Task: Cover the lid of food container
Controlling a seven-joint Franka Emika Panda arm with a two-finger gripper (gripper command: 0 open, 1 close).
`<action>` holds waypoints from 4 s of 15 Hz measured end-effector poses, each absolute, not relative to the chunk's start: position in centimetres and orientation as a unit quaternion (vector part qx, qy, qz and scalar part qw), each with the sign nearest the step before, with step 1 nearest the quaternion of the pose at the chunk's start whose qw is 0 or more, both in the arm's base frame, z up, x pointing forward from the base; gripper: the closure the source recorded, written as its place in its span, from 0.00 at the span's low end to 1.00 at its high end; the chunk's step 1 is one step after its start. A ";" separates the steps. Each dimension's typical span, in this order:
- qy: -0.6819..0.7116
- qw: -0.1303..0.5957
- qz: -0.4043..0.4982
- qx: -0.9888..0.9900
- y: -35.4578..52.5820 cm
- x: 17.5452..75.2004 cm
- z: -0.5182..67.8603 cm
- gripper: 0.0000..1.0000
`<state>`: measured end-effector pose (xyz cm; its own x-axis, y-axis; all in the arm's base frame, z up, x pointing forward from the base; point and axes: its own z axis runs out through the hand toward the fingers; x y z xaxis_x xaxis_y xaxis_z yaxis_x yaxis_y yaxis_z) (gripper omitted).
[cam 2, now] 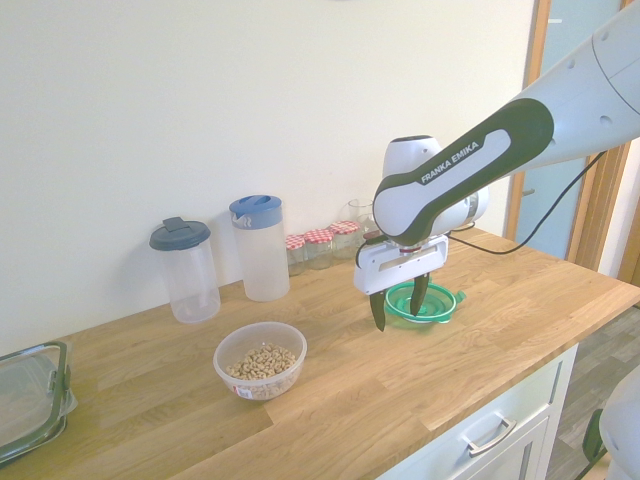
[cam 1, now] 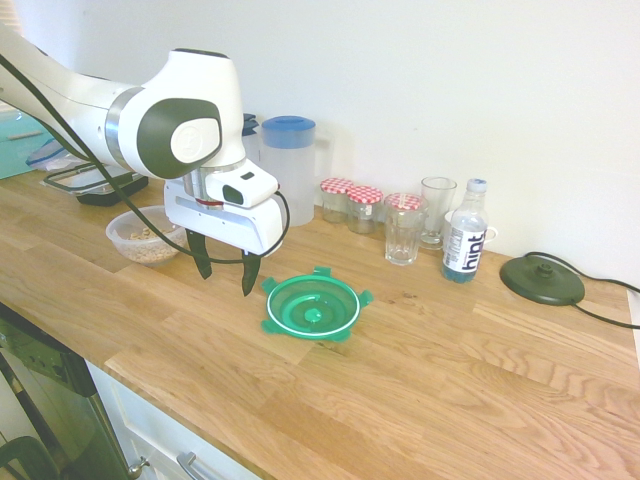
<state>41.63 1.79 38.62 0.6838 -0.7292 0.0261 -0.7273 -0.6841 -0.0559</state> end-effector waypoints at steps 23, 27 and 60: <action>0.304 0.284 0.148 -0.897 -28.1 47.8 36.2 0.00; 0.293 0.319 0.149 -0.889 -27.5 49.2 33.6 0.00; 0.265 0.380 0.182 -0.868 -25.3 49.2 27.9 1.00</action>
<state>49.21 -25.32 27.91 0.7938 -0.3212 -0.5165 -0.5973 -0.5713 -0.5628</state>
